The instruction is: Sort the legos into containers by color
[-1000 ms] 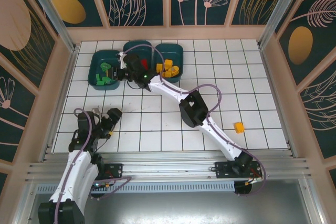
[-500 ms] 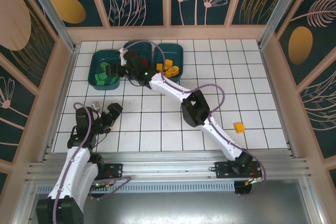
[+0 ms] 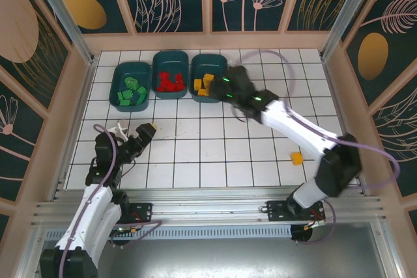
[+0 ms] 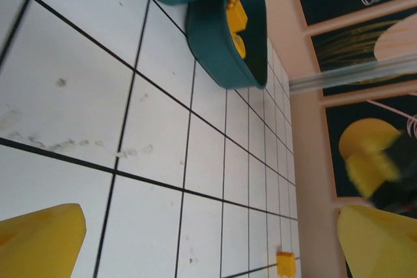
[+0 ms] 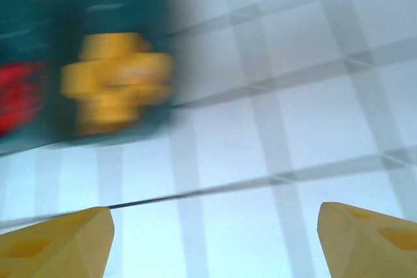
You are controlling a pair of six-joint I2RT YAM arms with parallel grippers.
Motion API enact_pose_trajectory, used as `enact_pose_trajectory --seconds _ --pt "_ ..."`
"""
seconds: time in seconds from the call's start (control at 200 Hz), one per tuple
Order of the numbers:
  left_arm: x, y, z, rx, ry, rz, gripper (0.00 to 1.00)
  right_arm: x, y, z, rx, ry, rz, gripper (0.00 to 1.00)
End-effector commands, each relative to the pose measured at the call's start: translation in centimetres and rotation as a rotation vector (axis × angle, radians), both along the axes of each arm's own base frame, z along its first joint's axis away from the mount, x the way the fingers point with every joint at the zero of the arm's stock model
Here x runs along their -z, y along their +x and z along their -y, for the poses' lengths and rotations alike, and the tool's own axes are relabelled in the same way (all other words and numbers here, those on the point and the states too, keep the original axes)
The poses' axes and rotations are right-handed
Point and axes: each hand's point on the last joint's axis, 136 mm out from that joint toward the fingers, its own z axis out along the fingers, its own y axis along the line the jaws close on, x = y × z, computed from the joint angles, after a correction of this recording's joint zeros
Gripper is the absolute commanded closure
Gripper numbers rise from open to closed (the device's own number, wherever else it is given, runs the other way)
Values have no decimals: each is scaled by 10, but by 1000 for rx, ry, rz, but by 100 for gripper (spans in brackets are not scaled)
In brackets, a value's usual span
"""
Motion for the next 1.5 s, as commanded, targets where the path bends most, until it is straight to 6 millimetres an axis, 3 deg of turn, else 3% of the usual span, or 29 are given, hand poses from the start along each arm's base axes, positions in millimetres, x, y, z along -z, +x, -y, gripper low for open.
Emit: enact_pose_trajectory --seconds 0.0,0.085,0.18,0.305,0.4,0.485,0.676,0.881,1.006,1.186,1.336,1.396,1.496 --pt "-10 7 4 -3 -16 70 2 35 -49 101 338 10 -132 13" --pt "-12 9 11 25 -4 86 2 53 -72 150 498 52 -158 12" --pt "-7 13 19 53 43 62 1 75 -98 186 663 55 -226 11" --pt "13 19 37 120 111 -20 1 103 -127 211 789 85 -341 11" --pt "24 21 53 180 122 -61 1 116 -138 210 808 97 -392 12" --pt "27 23 60 200 126 -67 1 123 -136 202 794 142 -407 12" --pt "24 29 60 188 145 -53 2 150 -120 151 615 310 -467 23" --pt "27 31 61 199 159 -75 1 140 -100 99 464 374 -470 29" --pt "28 31 61 196 156 -79 1 130 -89 78 394 400 -457 30" --pt "25 30 61 198 156 -77 1 147 -99 86 392 311 -524 30" --pt "24 29 58 187 171 -79 1 153 -96 98 385 219 -515 34" --pt "24 29 55 186 203 -87 1 155 -91 100 366 194 -514 41" --pt "12 32 48 157 254 -78 2 153 -82 101 344 171 -493 65"
